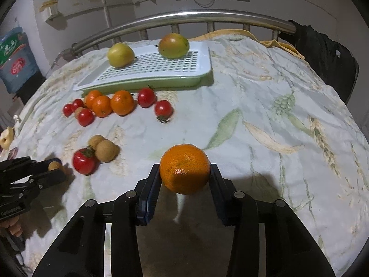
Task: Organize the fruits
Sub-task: 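Grasp a brown longan with the left gripper while the right gripper grasps a mandarin orange, then carry the longan and mandarin onto the tray and open both grippers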
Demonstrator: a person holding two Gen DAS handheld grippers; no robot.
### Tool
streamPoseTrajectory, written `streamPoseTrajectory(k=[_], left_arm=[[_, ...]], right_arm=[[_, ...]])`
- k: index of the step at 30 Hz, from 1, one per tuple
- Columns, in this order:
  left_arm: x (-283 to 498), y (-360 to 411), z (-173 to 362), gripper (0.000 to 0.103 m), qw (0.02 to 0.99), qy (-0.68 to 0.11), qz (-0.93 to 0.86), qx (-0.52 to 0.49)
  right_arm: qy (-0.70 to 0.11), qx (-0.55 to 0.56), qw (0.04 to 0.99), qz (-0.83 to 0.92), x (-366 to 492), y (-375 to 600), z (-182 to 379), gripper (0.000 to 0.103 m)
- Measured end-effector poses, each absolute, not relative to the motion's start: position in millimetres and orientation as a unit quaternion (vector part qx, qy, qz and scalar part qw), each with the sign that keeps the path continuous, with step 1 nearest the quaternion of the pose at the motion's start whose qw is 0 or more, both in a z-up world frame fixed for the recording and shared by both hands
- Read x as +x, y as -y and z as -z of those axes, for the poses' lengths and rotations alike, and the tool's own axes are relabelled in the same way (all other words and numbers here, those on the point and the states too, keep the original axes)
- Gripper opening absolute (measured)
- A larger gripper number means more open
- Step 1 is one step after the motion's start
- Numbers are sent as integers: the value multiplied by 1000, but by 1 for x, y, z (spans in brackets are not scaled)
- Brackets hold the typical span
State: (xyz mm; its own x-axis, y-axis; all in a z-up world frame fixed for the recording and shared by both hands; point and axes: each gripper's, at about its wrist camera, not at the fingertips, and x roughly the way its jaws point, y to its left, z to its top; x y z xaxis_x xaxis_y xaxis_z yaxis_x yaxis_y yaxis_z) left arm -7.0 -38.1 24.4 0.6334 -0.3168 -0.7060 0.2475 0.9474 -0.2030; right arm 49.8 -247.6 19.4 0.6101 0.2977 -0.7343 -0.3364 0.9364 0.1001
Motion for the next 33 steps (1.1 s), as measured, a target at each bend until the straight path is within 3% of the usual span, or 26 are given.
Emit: streamPoseTrajectory(k=[18,33], left_arm=[[12,18,-89,28,934,-318,140,-80],[59,3,-107,28,940,-305,112,-101]], right_arm=[[-350,-28,906,-237,50,208,-87,40],[-332,-9,913,-238,81,192,-112,40]])
